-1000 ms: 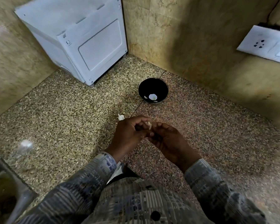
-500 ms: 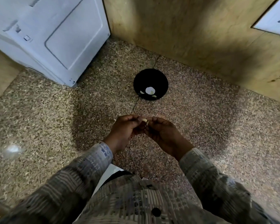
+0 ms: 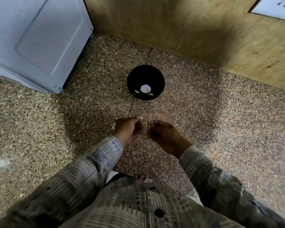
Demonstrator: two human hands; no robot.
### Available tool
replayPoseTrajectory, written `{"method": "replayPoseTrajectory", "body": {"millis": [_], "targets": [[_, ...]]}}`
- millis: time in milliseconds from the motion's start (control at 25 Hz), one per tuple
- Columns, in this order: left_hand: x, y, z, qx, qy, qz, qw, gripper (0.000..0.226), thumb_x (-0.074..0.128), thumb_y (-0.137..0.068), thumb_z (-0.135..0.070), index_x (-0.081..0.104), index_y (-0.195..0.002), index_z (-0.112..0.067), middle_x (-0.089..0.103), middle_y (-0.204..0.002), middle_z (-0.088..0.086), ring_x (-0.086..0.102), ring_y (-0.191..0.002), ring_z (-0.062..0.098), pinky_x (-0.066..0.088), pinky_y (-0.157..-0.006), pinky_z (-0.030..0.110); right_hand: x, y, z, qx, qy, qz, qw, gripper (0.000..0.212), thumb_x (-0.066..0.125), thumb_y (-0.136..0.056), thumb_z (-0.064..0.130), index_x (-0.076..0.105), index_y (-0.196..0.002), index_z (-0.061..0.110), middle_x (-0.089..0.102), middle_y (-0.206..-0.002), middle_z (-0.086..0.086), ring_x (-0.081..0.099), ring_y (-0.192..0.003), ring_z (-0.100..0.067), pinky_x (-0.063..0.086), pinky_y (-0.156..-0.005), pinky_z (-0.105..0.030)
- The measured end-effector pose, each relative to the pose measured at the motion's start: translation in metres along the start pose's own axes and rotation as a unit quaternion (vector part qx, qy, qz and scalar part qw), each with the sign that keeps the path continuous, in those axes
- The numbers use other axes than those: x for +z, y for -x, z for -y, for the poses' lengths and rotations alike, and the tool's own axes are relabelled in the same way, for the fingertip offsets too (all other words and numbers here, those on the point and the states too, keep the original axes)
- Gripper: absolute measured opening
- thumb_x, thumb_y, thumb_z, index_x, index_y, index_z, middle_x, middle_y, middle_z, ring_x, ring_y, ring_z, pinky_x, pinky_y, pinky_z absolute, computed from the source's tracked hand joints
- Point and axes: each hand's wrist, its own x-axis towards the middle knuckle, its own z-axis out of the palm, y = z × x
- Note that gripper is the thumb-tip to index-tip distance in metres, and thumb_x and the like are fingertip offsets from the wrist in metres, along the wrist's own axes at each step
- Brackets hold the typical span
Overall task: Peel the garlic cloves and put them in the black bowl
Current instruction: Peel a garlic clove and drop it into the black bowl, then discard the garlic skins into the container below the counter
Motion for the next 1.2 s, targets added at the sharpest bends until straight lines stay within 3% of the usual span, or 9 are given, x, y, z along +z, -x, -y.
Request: {"method": "replayPoseTrajectory", "body": {"millis": [80,200,320,440,560,680,880,1040,1200], "targets": [[0.005,-0.011,0.002,-0.011,0.000,-0.024,1.000,0.019,0.064,-0.100,-0.016,0.070,-0.088,-0.002,0.072,-0.074,0.010,0.071,-0.060,0.020,0.063,-0.062,0.036,-0.004,-0.001,-0.006,0.013,-0.019,-0.014,1.000,0.022,0.047,-0.104,-0.004,0.066,-0.099,0.005,0.065,-0.088,-0.010,0.064,-0.081,-0.020,0.059,-0.082,-0.035],[0.009,-0.017,0.007,-0.016,0.020,-0.030,0.999,0.028,0.063,-0.101,-0.026,0.068,-0.087,-0.003,0.069,-0.062,0.004,0.069,-0.058,0.019,0.062,-0.070,0.037,-0.006,-0.002,-0.014,0.024,-0.033,-0.019,0.999,0.021,0.046,-0.104,-0.004,0.066,-0.101,0.004,0.065,-0.091,-0.011,0.065,-0.082,-0.021,0.060,-0.081,-0.035],[-0.003,-0.013,0.018,-0.013,0.055,-0.039,0.998,0.035,0.057,-0.104,-0.032,0.069,-0.091,-0.002,0.072,-0.073,0.010,0.074,-0.068,0.022,0.064,-0.075,0.040,-0.005,0.002,-0.017,0.027,-0.038,-0.008,0.999,0.021,0.045,-0.104,-0.005,0.065,-0.102,0.003,0.064,-0.089,-0.011,0.064,-0.081,-0.021,0.062,-0.075,-0.032],[-0.021,0.003,0.033,-0.036,0.091,-0.017,0.995,0.035,0.052,-0.106,-0.031,0.070,-0.098,-0.001,0.073,-0.089,0.016,0.073,-0.081,0.026,0.063,-0.073,0.039,-0.003,0.008,-0.017,0.032,-0.015,0.028,0.999,0.020,0.046,-0.104,-0.004,0.065,-0.102,0.004,0.064,-0.088,-0.009,0.065,-0.080,-0.019,0.060,-0.079,-0.033],[-0.028,0.027,0.043,-0.038,0.152,0.007,0.988,0.034,0.049,-0.107,-0.027,0.068,-0.102,0.001,0.073,-0.092,0.016,0.073,-0.078,0.024,0.061,-0.064,0.035,0.004,0.016,-0.014,0.032,0.003,0.066,0.997,0.021,0.047,-0.104,-0.003,0.066,-0.100,0.005,0.066,-0.086,-0.008,0.067,-0.079,-0.018,0.062,-0.078,-0.031],[-0.027,0.060,0.047,0.005,0.229,0.028,0.973,0.037,0.046,-0.108,-0.027,0.069,-0.101,0.001,0.073,-0.091,0.015,0.073,-0.077,0.022,0.061,-0.067,0.032,0.011,0.032,-0.009,0.037,0.012,0.113,0.993,0.019,0.048,-0.103,-0.002,0.065,-0.100,0.005,0.068,-0.084,-0.007,0.066,-0.080,-0.018,0.061,-0.078,-0.030],[-0.028,0.117,0.069,0.081,0.334,0.019,0.939,0.040,0.044,-0.108,-0.029,0.070,-0.099,0.000,0.075,-0.090,0.014,0.074,-0.071,0.020,0.061,-0.062,0.028,0.016,0.071,-0.013,0.063,0.044,0.196,0.978,0.015,0.050,-0.102,-0.002,0.062,-0.099,0.007,0.068,-0.086,-0.008,0.066,-0.079,-0.018,0.062,-0.075,-0.028],[-0.045,0.164,0.121,0.125,0.445,-0.016,0.887,0.043,0.040,-0.109,-0.033,0.067,-0.104,0.000,0.072,-0.100,0.013,0.072,-0.092,0.025,0.059,-0.083,0.037,0.010,0.106,-0.037,0.093,0.081,0.251,0.960,0.023,0.049,-0.102,-0.003,0.065,-0.091,0.009,0.070,-0.077,-0.004,0.069,-0.072,-0.015,0.062,-0.074,-0.028],[-0.076,0.212,0.183,0.165,0.524,-0.072,0.833,0.041,0.038,-0.109,-0.030,0.067,-0.104,-0.002,0.072,-0.098,0.012,0.068,-0.096,0.024,0.057,-0.088,0.037,0.013,0.141,-0.078,0.134,0.134,0.282,0.941,0.018,0.051,-0.101,-0.003,0.064,-0.101,0.009,0.066,-0.085,-0.006,0.065,-0.075,-0.015,0.062,-0.069,-0.027]]}}
